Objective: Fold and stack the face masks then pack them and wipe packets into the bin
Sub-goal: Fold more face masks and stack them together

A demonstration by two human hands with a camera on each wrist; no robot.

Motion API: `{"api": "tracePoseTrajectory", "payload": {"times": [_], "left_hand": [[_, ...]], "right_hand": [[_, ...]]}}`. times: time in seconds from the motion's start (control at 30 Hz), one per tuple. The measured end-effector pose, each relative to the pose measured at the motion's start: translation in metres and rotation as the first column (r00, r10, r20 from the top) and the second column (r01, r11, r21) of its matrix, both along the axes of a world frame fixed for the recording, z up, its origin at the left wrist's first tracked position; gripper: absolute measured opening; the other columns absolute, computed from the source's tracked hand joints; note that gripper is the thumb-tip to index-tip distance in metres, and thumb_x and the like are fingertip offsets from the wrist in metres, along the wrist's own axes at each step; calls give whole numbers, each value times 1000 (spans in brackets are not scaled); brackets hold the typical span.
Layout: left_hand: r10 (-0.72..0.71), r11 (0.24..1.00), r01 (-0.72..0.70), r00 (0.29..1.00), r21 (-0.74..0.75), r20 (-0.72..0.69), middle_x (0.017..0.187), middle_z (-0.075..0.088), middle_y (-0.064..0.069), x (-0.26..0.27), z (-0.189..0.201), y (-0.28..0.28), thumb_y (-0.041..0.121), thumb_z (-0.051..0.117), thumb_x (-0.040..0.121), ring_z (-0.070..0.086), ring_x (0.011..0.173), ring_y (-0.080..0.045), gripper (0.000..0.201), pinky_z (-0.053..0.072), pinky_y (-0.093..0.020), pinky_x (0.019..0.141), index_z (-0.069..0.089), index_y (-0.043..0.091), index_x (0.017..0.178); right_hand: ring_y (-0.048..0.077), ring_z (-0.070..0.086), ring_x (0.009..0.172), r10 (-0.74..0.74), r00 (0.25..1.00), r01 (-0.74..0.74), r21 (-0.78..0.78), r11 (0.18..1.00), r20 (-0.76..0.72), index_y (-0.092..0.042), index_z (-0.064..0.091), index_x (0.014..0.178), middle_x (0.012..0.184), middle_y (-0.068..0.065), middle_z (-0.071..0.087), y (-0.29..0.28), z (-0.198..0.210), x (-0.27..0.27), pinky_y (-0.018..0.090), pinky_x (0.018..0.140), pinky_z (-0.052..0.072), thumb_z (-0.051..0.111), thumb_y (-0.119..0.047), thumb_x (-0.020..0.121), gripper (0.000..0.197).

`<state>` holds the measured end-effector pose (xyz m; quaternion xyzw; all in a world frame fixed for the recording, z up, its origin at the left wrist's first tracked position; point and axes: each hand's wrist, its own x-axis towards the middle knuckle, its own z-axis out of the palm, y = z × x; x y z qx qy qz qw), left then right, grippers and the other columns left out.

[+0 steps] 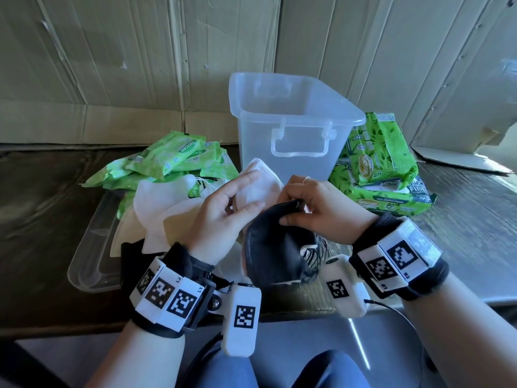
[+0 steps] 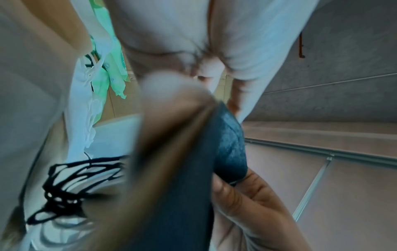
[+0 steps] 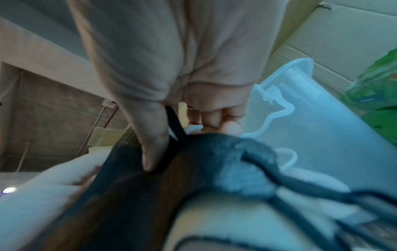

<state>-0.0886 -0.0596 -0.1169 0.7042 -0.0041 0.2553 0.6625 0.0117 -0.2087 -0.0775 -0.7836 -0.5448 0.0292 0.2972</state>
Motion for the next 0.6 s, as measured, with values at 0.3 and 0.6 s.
{"api": "tracePoseTrajectory", "payload": {"times": [0.3,0.6], "left_hand": [[64,987,-59,997,-152,31,131,50,10,3,2,-3,-18,56,77,45,128,-7,56,36,-32,109,54,22,117],[202,977,-198,978,-78,49,119,63,2,7,-7,1,-24,63,64,58,114,-18,69,50,-27,90,59,32,103]], "right_hand": [[14,48,65,-64,907,201,295,934,-416,-22,55,69,65,3,55,-6,-2,3,30,64,40,69,-15,70,16],[3,55,86,-117,932,233,319,919,-343,-9,61,99,105,-8,56,-13,-10,11,26,80,45,62,-21,68,33]]}}
